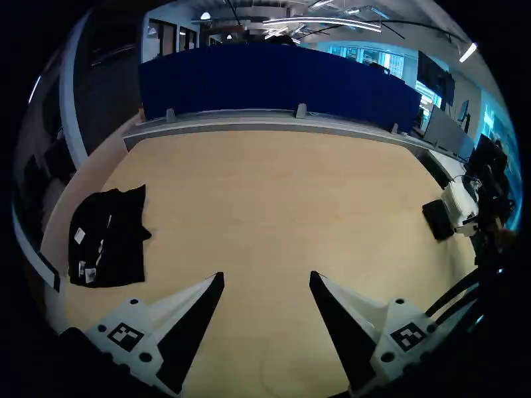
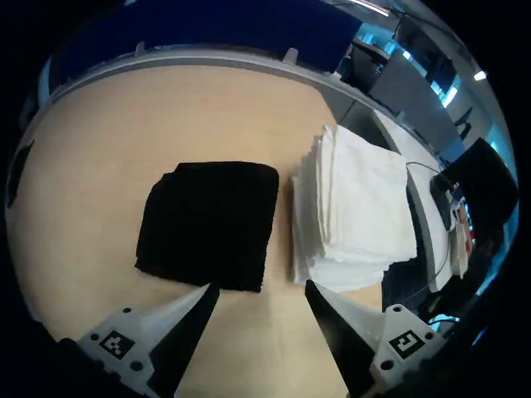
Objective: Fold towel
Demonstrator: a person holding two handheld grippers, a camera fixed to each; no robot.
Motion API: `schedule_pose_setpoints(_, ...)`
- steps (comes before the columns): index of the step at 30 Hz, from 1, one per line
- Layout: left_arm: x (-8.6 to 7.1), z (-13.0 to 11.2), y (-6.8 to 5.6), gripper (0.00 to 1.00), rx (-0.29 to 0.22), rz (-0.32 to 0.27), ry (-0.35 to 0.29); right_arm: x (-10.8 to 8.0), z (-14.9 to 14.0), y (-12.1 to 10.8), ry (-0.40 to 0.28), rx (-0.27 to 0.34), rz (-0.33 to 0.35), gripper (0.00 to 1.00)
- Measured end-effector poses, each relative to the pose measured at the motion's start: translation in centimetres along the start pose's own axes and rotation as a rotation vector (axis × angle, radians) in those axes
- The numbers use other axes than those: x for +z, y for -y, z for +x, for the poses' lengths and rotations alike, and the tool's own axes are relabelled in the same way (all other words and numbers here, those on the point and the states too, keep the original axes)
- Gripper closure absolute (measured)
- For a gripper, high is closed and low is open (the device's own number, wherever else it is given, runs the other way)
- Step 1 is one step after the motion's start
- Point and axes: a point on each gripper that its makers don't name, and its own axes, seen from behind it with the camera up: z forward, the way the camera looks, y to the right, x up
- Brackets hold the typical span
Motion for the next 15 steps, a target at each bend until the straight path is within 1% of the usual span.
schedule_pose_setpoints(9, -0.2, 0.2, 0.2, 0.05, 0.002, -0.004, -0.008, -0.8, 1.4, 1.0, -0.051, 0.030, 0.018, 0.00)
schedule_pose_setpoints(12, -0.2, 0.4, 0.2, 0.05, 0.000, -0.005, -0.012, -1.3, 2.2, 1.4, -0.083, 0.037, 0.022, 0.00)
schedule_pose_setpoints(15, -0.1, 0.5, 0.3, 0.04, 0.001, -0.007, -0.017, -2.1, 3.4, 2.0, -0.133, 0.046, 0.030, 0.00)
